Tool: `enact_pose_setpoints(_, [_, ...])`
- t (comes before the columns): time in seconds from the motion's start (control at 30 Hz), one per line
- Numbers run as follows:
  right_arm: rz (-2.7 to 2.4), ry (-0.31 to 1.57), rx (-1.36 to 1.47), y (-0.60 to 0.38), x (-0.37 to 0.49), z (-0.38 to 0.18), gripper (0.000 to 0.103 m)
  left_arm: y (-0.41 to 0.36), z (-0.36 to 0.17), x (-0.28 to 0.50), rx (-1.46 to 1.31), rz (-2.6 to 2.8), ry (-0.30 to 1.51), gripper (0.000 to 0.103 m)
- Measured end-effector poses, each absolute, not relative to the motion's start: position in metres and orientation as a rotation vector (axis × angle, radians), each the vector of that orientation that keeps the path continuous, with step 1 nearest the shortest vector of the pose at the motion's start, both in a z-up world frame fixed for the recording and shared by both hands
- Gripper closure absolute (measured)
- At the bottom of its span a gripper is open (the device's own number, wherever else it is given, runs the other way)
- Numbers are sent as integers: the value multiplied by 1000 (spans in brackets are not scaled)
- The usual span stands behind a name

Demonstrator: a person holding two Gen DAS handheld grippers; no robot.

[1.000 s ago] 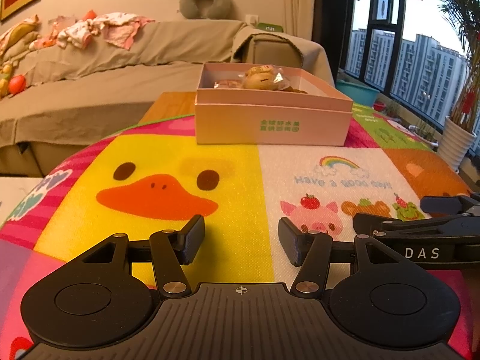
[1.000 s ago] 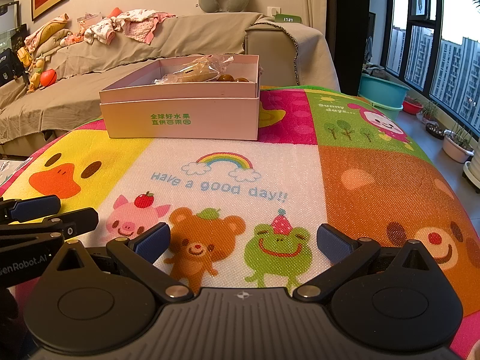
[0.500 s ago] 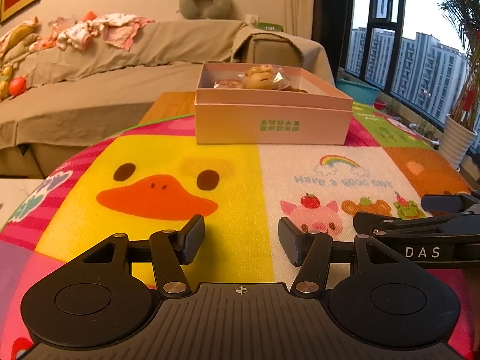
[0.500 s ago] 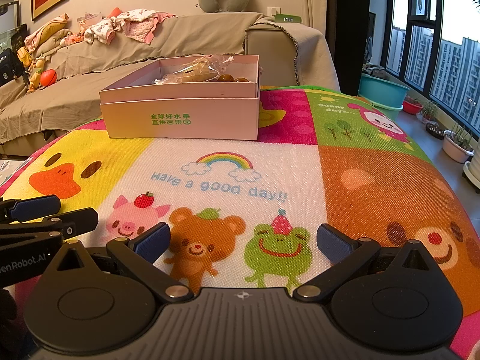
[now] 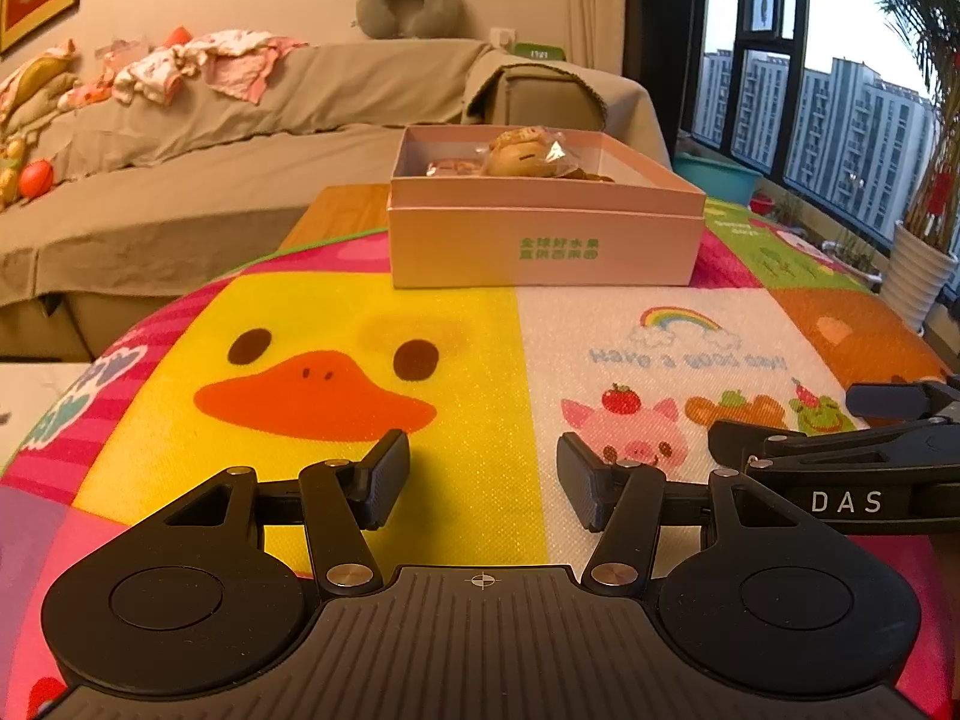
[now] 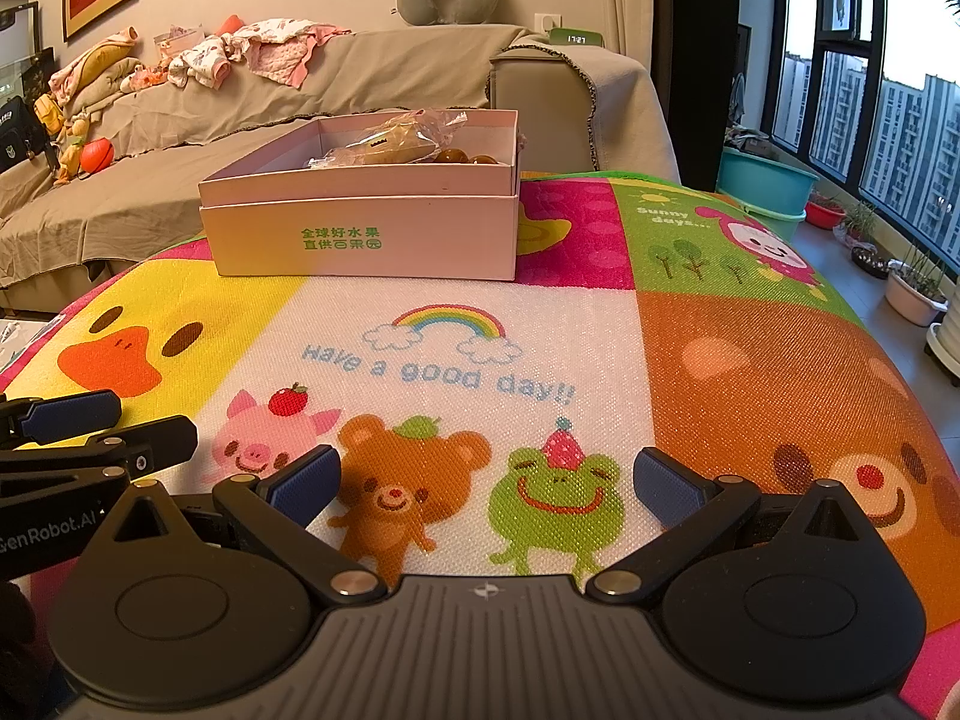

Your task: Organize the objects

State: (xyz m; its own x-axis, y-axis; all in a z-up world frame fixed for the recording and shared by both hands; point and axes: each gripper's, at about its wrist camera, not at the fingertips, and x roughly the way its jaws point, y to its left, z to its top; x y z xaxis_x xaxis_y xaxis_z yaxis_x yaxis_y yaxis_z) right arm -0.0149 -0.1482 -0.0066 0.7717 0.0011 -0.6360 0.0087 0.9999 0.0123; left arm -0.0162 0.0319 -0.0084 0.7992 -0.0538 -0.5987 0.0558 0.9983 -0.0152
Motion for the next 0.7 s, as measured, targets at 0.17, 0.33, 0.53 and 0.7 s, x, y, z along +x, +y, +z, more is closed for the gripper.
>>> enact_pose_setpoints(0.17, [-4,689,15,-148,-15,-6,0,34,-9,-17,13,-55,643,43])
enact_pose_setpoints(0.33, [-4,690,15,-148,-15,-6,0,38,-9,-16,-1,-61,644,43])
enact_pose_setpoints(0.53, [-4,690,15,-148,-15,-6,0,39,-9,-16,7,-59,645,43])
enact_pose_setpoints(0.7, [-4,689,14,-148,-15,-6,0,38,-9,-16,2,-62,645,43])
